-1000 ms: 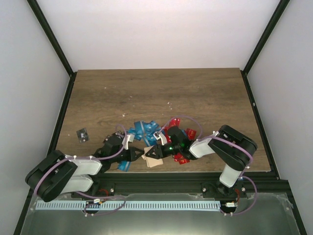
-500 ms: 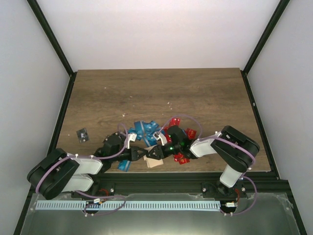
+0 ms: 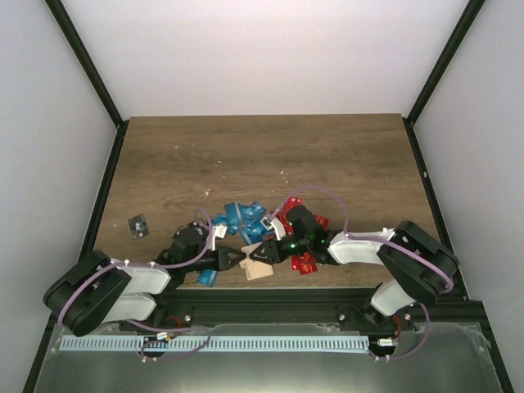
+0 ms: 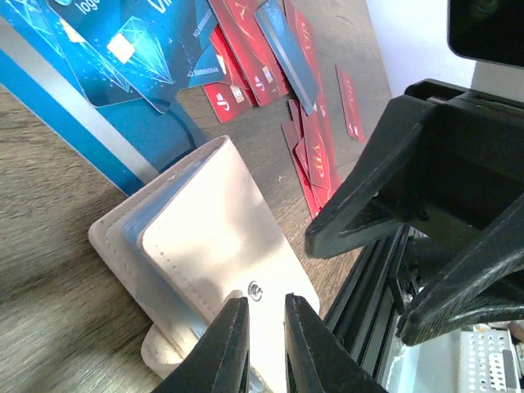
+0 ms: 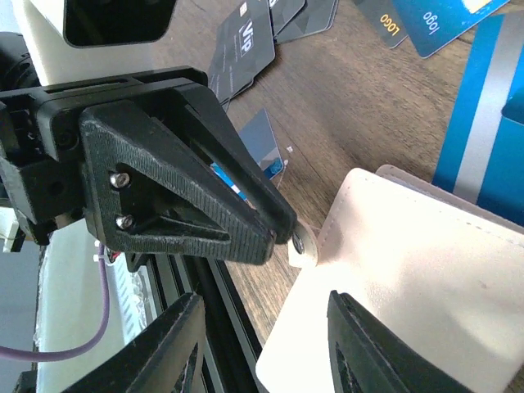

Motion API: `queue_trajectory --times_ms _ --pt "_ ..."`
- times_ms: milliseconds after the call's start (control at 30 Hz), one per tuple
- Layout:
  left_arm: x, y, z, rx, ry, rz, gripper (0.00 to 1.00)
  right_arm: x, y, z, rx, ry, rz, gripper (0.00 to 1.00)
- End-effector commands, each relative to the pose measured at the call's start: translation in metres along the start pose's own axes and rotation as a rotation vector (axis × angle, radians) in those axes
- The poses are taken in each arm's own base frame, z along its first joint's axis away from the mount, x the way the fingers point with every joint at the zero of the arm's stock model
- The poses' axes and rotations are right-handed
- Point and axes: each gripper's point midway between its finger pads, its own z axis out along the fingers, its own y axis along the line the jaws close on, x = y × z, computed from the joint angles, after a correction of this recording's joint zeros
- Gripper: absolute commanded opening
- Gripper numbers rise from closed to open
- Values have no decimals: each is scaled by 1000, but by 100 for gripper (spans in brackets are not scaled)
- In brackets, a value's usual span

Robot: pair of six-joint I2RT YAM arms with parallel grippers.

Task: Put the credit cards into the card holder

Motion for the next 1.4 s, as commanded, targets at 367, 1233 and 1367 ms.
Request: queue_trajectory --times_ms 367,1233,1367 --pt "-22 19 -25 -214 -142 63 49 43 -40 -44 308 4 203 43" --pt "-4 32 -4 -175 -65 26 54 111 -2 -18 124 129 261 38" --pt "2 34 -3 -180 -52 16 55 111 -12 -12 161 136 259 38"
